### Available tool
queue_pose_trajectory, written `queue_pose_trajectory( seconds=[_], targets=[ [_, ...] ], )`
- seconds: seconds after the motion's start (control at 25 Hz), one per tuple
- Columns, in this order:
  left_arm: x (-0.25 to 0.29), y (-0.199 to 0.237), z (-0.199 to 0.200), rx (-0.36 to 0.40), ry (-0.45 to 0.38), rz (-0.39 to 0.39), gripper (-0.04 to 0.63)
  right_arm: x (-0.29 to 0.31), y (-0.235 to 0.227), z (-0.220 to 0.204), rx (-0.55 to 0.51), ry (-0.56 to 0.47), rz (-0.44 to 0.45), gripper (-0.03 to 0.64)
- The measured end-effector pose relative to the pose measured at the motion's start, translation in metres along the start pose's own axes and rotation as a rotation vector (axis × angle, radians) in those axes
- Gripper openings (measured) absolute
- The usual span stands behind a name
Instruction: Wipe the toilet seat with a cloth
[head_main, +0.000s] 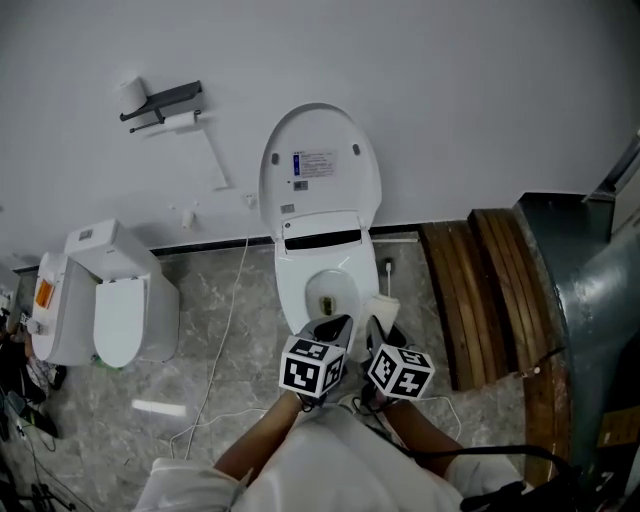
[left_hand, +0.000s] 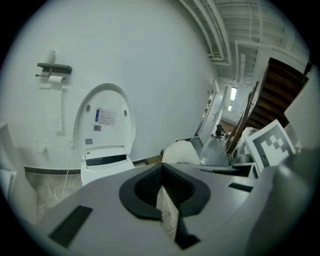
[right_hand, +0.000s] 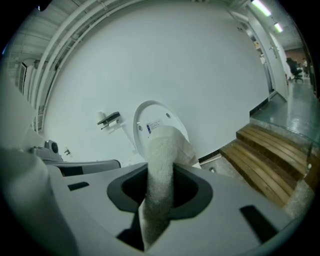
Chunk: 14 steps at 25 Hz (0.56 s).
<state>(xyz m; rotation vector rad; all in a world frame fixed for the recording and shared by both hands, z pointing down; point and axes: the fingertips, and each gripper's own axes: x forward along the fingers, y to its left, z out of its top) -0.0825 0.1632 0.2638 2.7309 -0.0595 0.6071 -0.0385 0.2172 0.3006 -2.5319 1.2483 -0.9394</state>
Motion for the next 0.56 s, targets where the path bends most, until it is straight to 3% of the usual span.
queue_pose_trajectory(
  seconds=[0.56],
  targets=[
    [0.005,0.025,0.012,-0.018,-0.011,0.033,0.011,0.023,0.001,0.011,0.003,0.023,-0.001,0.100]
  ],
)
